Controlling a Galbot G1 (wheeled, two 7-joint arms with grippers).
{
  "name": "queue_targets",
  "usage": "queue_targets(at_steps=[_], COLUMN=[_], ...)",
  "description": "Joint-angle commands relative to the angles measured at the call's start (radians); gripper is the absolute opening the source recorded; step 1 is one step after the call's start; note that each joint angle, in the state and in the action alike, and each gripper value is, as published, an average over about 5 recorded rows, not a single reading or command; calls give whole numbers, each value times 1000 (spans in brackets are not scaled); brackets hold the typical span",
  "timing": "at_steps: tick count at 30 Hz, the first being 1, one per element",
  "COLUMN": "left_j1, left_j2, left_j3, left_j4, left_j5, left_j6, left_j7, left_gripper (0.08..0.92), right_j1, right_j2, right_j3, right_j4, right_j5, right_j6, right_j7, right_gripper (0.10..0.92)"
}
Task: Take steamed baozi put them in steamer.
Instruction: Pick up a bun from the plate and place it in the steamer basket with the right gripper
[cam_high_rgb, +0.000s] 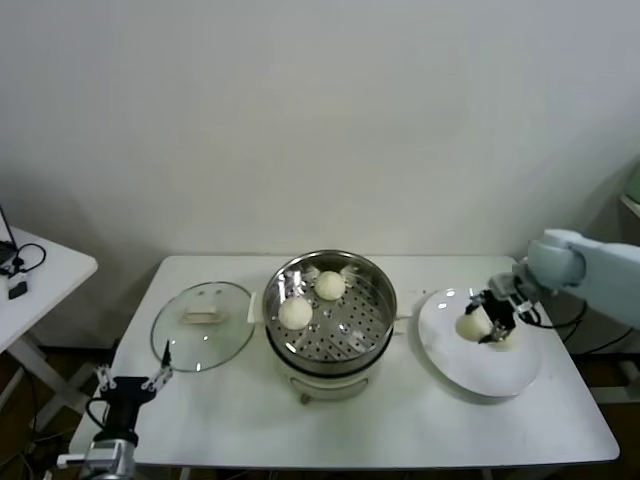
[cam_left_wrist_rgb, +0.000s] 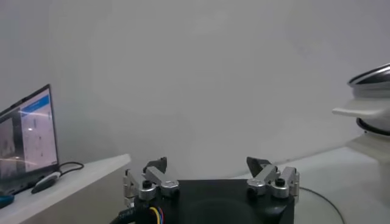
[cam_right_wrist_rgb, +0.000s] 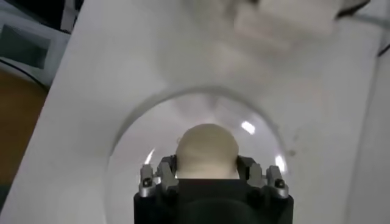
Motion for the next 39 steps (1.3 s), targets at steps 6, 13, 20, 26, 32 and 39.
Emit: queue_targets(at_steps=[6,13,20,26,32,39], left_j1=[5,5,6,9,8,6], left_j2=[-3,-3,-2,4,5,4], left_j3=[-10,-19,-29,-42,-44,-41], left_j4=[-11,-8,-7,-1,4,4], left_j5=[10,6,-2,-12,-14,-14], left_j6=[0,-3,-3,-5,-7,-7], left_j7=[0,-1,0,0,0,1], left_gripper=[823,823,823,823,823,823], right_j1=[440,282,73,-60,-107,-112], right_j2=[261,385,480,509,510,510], right_j3=[14,89,135,143,142,152], right_j4=[149,188,140,126,122,101], right_j5=[102,-44,-201,-281,-308,-324], right_j6=[392,394,378,359,350,349], right_j7=[-134,-70,-6,16,21,33], right_gripper=[640,637,636,636,636,636])
